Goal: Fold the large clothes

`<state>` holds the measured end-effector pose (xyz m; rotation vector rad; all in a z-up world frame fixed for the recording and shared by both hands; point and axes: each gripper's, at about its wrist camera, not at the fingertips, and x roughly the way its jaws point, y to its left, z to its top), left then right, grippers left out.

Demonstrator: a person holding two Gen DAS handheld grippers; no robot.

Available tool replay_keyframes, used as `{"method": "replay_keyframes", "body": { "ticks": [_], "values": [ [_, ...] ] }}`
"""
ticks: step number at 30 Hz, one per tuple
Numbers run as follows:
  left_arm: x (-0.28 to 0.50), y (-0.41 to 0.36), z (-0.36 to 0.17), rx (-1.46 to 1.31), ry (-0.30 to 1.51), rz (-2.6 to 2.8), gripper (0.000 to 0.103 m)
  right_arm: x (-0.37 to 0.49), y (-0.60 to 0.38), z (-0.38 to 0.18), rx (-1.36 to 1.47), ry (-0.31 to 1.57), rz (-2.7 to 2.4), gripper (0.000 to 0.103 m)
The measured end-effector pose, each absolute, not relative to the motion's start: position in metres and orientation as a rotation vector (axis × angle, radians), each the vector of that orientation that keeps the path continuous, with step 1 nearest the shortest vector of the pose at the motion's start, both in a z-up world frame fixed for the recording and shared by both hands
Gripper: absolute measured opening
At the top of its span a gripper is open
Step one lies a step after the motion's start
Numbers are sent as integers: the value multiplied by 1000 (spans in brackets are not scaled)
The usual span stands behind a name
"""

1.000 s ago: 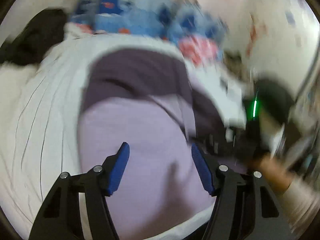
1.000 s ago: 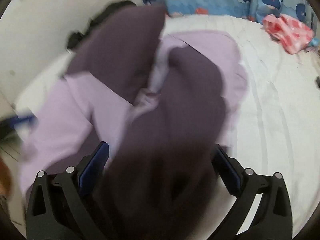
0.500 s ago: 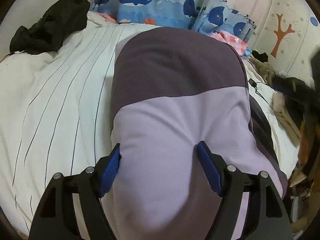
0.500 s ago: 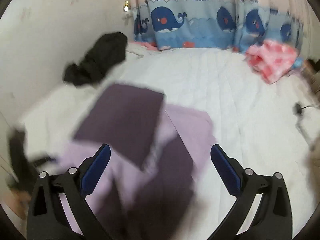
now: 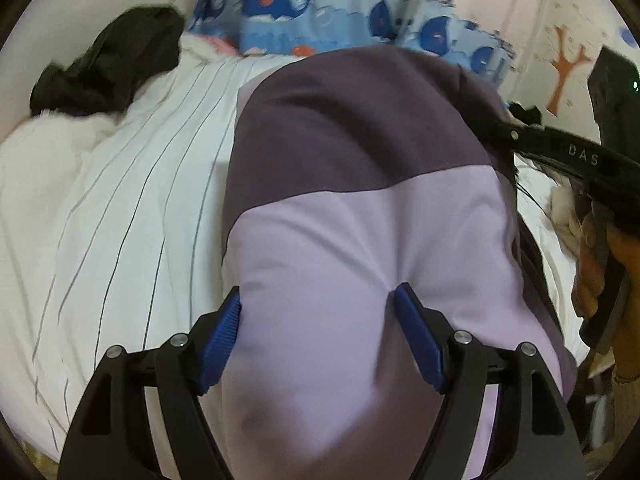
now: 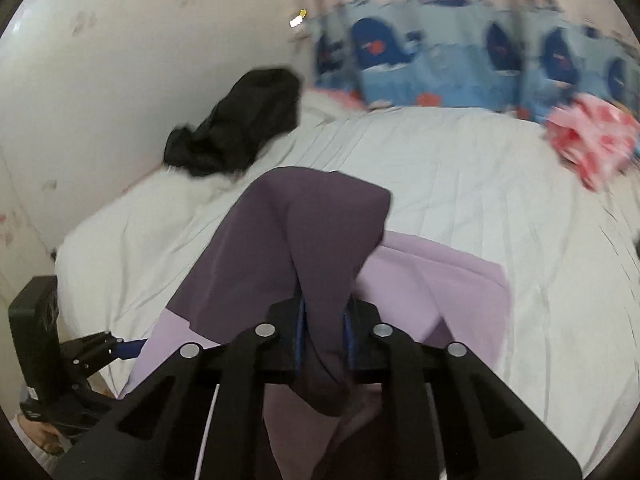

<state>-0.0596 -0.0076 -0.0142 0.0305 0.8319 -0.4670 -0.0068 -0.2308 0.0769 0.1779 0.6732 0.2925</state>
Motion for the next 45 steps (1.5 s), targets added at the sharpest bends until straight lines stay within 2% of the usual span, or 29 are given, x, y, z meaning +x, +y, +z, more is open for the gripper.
{"method": "replay_keyframes", "body": {
  "ticks": [6, 9, 16, 19, 22, 24, 27, 30, 34, 37, 45],
  "values": [
    [-72, -41, -4, 132, 795, -469, 75, -9, -273, -19, 383, 780, 151, 13],
    [-64, -25, 3, 66, 839, -522, 75, -8, -269, -16, 377, 781, 138, 13],
    [-30, 82, 9, -403, 841, -499, 75, -21, -275, -24, 410, 772, 142, 15],
    [-7, 95, -13, -480, 896, -491, 77, -26, -280, -24, 412, 769, 140, 16],
    [10, 70, -53, -485, 1029, -562, 80, -25, -279, -26, 411, 766, 137, 16],
    [3, 70, -63, -565, 994, -574, 83, -23, -280, -30, 414, 759, 133, 16],
    [-16, 55, -53, -515, 933, -640, 83, -11, -282, -36, 416, 732, 176, 16],
    [-62, -4, -30, -130, 843, -557, 83, 23, -267, -29, 355, 742, 210, 19],
    [-46, 16, -42, -296, 878, -566, 84, 62, -247, -25, 262, 739, 277, 19],
    [-50, 5, -40, -226, 877, -568, 84, 65, -251, -30, 270, 751, 281, 20],
    [-52, 25, -50, -216, 923, -663, 90, -6, -262, -32, 161, 881, 155, 20]
  ]
}}
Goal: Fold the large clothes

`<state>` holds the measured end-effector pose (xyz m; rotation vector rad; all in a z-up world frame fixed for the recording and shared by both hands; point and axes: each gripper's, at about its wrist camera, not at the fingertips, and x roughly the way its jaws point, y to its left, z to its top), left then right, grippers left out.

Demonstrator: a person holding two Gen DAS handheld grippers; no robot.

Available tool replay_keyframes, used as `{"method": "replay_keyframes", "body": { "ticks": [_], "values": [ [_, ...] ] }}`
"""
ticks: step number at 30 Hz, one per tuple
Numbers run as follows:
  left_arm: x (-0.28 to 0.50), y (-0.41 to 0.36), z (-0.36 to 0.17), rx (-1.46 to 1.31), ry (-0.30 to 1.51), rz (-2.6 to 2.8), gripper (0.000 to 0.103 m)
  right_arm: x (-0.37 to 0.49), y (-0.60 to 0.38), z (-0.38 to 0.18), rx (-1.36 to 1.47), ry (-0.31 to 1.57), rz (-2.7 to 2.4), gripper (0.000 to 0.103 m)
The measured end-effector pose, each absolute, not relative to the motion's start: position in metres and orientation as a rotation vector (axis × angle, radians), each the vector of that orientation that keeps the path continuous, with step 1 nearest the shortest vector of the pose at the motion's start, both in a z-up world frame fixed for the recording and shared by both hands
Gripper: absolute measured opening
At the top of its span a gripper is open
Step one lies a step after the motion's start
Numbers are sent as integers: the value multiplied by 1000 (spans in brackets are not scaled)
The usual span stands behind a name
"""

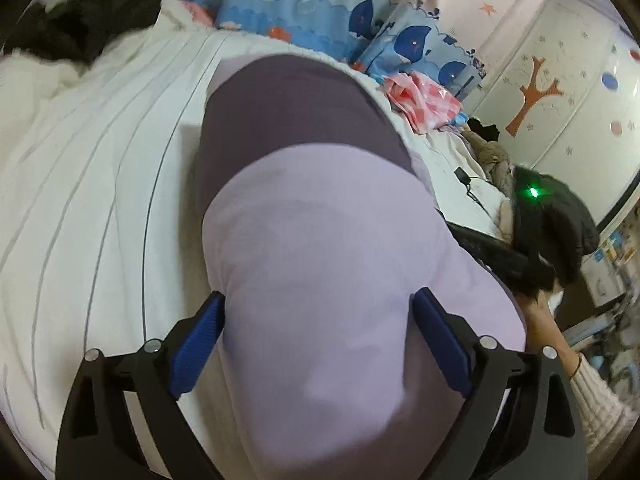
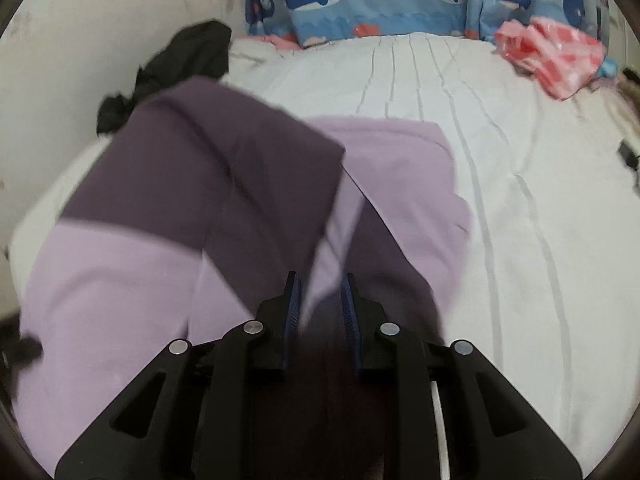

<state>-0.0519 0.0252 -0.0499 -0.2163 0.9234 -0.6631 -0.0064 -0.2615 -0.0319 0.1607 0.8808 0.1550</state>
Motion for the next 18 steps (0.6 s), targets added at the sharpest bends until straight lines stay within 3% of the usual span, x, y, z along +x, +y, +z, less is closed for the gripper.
{"method": "replay_keyframes", "body": {
  "ticks": [11, 15, 18],
  "values": [
    [-48, 20, 26, -345, 739, -555, 91, -20, -257, -39, 113, 925, 113, 20],
    [-31, -13, -6, -247, 843, -568, 92, -34, -254, -36, 80, 917, 110, 20],
    [-44, -32, -26, -43, 806, -496, 93, -38, -257, -28, 73, 936, 152, 22]
  ]
}}
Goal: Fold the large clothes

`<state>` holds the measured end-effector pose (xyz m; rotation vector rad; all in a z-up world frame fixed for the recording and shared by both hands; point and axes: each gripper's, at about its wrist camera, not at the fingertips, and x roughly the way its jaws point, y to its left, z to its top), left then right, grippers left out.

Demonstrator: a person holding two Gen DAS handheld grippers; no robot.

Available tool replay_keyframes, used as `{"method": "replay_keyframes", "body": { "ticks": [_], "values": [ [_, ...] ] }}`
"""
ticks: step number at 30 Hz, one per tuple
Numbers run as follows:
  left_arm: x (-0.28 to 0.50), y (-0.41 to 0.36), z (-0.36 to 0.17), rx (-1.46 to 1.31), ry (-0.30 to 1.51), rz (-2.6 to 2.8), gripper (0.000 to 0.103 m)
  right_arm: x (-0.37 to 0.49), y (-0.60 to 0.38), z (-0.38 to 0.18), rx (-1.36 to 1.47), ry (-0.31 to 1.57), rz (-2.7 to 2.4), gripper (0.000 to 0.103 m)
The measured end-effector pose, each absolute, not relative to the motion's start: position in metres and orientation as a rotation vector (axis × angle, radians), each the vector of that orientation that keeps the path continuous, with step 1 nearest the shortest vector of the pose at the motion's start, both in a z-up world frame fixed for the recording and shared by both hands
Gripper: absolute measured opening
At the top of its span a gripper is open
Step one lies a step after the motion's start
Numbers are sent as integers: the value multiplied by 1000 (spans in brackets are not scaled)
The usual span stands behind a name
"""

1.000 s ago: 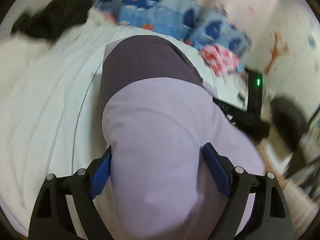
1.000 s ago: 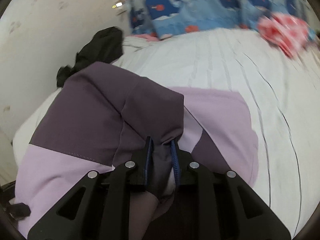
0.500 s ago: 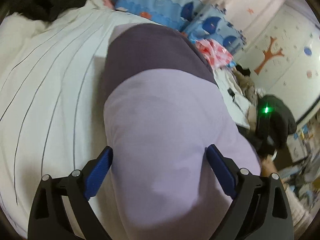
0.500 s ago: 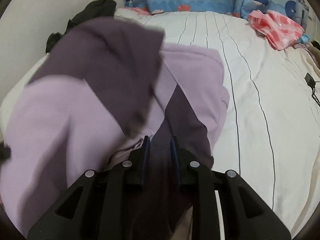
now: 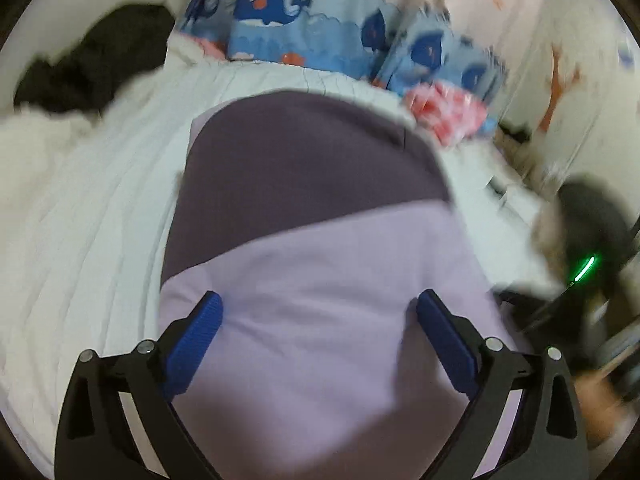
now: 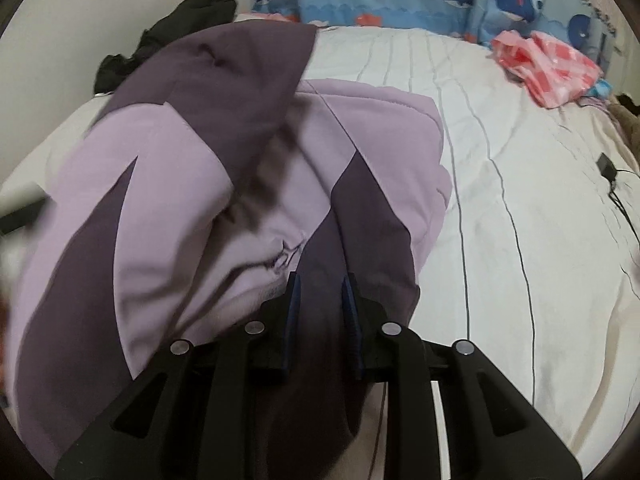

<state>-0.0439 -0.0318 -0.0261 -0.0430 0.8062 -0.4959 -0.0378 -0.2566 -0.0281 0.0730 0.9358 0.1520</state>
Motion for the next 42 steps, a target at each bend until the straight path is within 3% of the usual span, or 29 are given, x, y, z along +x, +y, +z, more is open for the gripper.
{"method": "replay_keyframes", "body": {
  "ticks": [4, 5, 7, 8, 9, 11, 13, 14, 16, 19, 25, 30, 31, 32, 33, 36, 42],
  "values": [
    [-45, -25, -27, -43, 810, -510, 93, -38, -274, 9, 184, 867, 169, 23],
    [-44, -23, -28, -45, 811, -514, 93, -39, -275, 25, 191, 790, 174, 29],
    [-45, -23, -29, -37, 809, -514, 93, -33, -272, 47, 188, 707, 174, 55],
    [-46, -23, -28, -28, 805, -512, 93, -22, -268, 57, 183, 690, 171, 76],
    [-47, -24, -31, -21, 802, -511, 93, -12, -264, 61, 171, 682, 172, 81],
    [-50, -23, -32, -17, 798, -512, 93, 14, -254, 55, 93, 706, 142, 81],
    [-50, -24, -32, -14, 796, -519, 93, 50, -249, 9, 25, 883, 96, 84],
    [-50, -26, -32, 3, 796, -526, 93, 60, -251, -13, 59, 948, 114, 90],
    [-53, -32, -32, 45, 800, -530, 93, 66, -270, -33, 191, 986, 132, 91],
    [-51, -27, -26, 57, 836, -568, 94, 59, -279, -25, 217, 1004, 139, 90],
    [-33, 17, -17, -167, 910, -660, 94, 39, -325, 9, 555, 890, 460, 90],
    [-30, 22, -22, -203, 914, -649, 94, 84, -308, 2, 561, 984, 495, 90],
    [-31, 19, -23, -185, 914, -642, 94, 96, -297, -3, 561, 1010, 512, 88],
    [-31, 17, -23, -166, 916, -632, 94, 101, -288, -5, 556, 1015, 525, 79],
    [-31, 16, -23, -147, 921, -619, 94, 103, -280, -4, 542, 1000, 556, 46],
    [-31, 19, -20, -148, 934, -612, 94, 100, -259, 16, 468, 933, 615, 23],
    [-32, 23, 3, -199, 911, -658, 94, 55, -280, 60, 496, 804, 649, 10]
  ]
}}
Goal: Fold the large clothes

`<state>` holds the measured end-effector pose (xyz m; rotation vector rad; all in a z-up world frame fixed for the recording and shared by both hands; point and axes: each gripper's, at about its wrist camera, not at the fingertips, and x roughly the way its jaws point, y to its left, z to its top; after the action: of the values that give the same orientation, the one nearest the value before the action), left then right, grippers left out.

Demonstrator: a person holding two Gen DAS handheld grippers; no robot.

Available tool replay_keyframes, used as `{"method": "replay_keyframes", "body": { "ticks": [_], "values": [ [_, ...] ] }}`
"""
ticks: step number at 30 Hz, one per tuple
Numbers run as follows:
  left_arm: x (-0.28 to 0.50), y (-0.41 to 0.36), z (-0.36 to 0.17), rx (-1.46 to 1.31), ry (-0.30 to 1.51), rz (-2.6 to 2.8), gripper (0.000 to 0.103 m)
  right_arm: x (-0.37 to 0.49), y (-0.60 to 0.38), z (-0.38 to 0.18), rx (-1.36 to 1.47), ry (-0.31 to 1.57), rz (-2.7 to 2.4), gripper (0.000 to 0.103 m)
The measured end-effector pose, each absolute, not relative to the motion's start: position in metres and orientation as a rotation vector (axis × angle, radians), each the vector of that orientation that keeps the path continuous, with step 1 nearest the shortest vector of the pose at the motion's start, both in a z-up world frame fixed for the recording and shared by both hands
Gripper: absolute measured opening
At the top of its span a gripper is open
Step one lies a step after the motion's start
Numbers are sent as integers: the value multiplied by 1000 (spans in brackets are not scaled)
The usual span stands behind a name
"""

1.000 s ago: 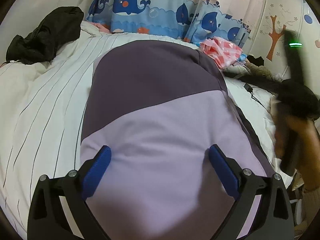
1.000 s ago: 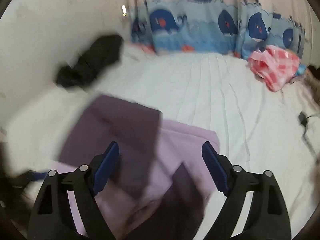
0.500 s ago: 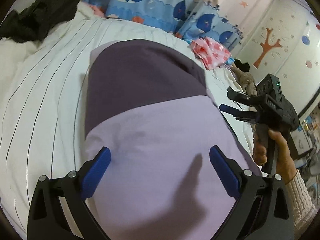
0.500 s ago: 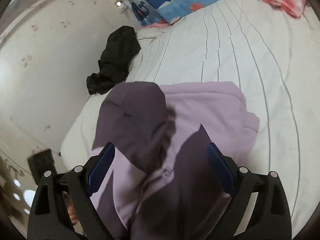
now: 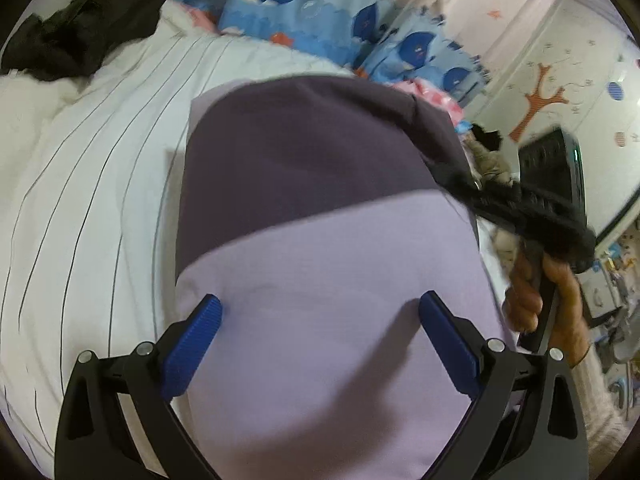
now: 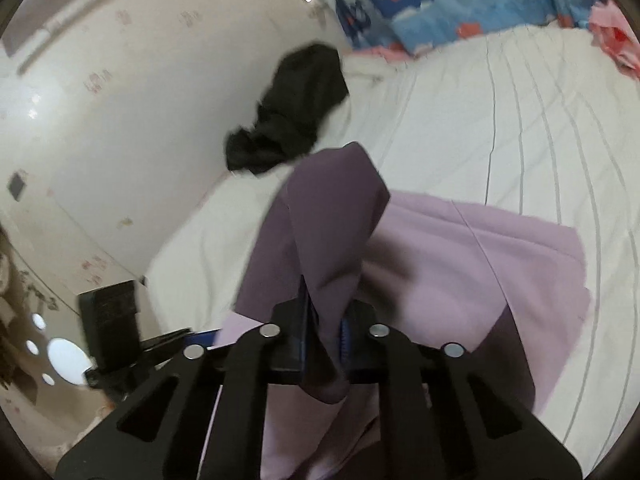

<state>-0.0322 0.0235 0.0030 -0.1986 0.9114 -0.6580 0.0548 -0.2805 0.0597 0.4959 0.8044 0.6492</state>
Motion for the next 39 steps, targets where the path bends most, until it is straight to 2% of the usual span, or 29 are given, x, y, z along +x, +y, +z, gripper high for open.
{"method": "replay_keyframes", "body": {
  "ticks": [4, 6, 8, 9, 17, 21, 24, 28, 34, 37, 39],
  "values": [
    [-33, 11, 23, -195, 862, -682, 94, 14, -320, 37, 578, 787, 556, 9],
    [-26, -8, 11, -146, 912, -665, 94, 12, -336, -2, 637, 837, 477, 8],
    [-28, -37, -8, 19, 932, -600, 96, 12, -342, -40, 701, 869, 461, 8],
    [-30, -43, -10, 66, 931, -581, 96, 10, -345, -43, 729, 869, 462, 8],
    [-8, 30, 10, -168, 953, -579, 96, 0, -349, -28, 682, 848, 392, 8],
    [22, 41, -30, -251, 1083, -598, 97, -5, -337, -43, 715, 803, 337, 9],
    [31, 29, -64, -438, 1153, -766, 97, 3, -325, -50, 695, 783, 306, 10],
    [11, 12, -29, -338, 1007, -797, 97, 26, -319, -60, 779, 730, 370, 12],
    [-3, 39, 41, -211, 808, -737, 93, 76, -264, -25, 813, 609, 570, 12],
    [-4, 57, 30, -99, 841, -648, 93, 81, -227, -24, 625, 706, 602, 11],
    [7, 68, -19, -64, 983, -577, 98, 77, -211, -37, 425, 828, 542, 7]
  ]
}}
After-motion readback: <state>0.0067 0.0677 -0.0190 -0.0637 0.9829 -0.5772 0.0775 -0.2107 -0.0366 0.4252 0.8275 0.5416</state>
